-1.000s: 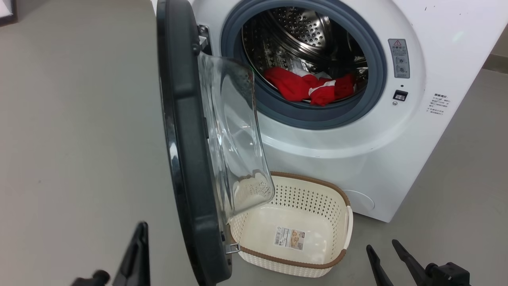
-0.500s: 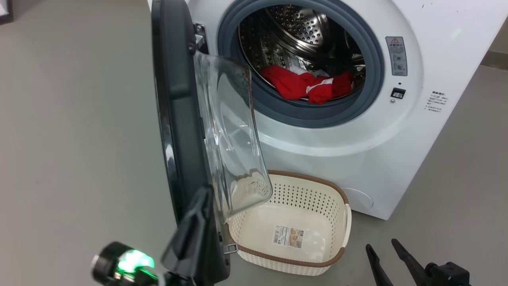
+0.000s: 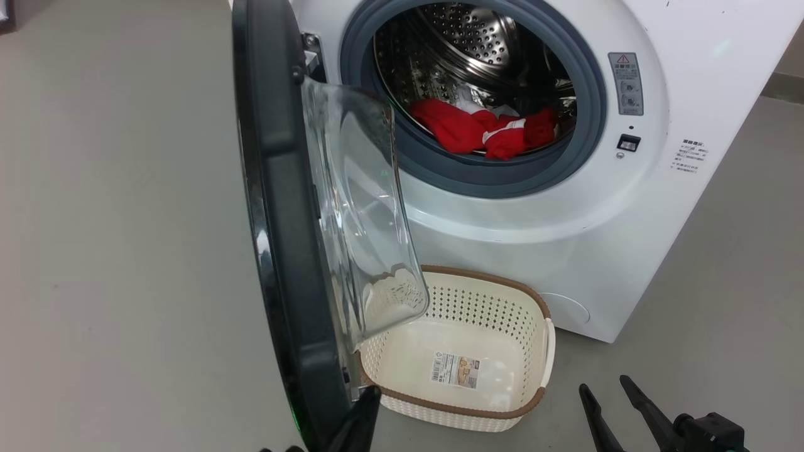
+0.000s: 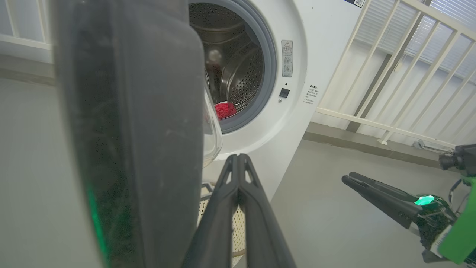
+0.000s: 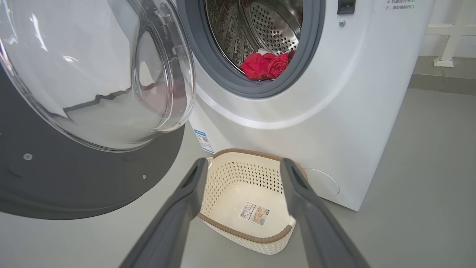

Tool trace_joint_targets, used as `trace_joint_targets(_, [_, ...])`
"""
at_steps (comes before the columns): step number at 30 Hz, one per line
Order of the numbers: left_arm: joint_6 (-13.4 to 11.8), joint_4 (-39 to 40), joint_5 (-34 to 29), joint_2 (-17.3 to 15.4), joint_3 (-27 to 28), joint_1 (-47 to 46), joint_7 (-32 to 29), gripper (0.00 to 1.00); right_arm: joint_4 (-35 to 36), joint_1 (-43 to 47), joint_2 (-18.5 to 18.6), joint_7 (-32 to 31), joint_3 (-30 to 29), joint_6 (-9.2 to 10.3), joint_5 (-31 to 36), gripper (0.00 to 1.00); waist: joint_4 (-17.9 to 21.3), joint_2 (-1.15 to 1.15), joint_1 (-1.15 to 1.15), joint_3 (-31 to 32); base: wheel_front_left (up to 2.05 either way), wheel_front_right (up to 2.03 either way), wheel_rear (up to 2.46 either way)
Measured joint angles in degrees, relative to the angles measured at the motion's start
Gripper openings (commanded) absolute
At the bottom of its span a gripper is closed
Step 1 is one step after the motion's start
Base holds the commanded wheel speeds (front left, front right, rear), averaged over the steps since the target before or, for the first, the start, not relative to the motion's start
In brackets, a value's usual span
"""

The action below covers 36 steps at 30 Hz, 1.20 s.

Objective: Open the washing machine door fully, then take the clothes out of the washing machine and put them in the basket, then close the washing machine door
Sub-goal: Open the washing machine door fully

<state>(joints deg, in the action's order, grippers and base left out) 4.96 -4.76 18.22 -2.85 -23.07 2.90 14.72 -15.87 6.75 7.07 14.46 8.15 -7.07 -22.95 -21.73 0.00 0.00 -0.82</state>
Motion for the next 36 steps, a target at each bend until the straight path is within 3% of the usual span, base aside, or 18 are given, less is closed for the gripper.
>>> trace_joint_targets(13, [-4.08, -1.22, 1.74, 0.33, 3.94, -1.61, -0.01, 0.0, 0.59, -0.01, 0.05, 0.0, -0.22, 0.0, 0.01, 1.0, -0.78, 0.0, 0.0, -0.24, 0.0, 0.0, 0.0])
trace_joint_targets(36, [-5.59, -1.12, -0.29, 0.7, 26.17, -1.92, -0.02, 0.0, 1.35, -1.64, 0.13, 0.0, -0.15, 0.0, 0.26, 1.0, -0.77, 0.0, 0.0, -1.85, 0.0, 0.0, 0.0])
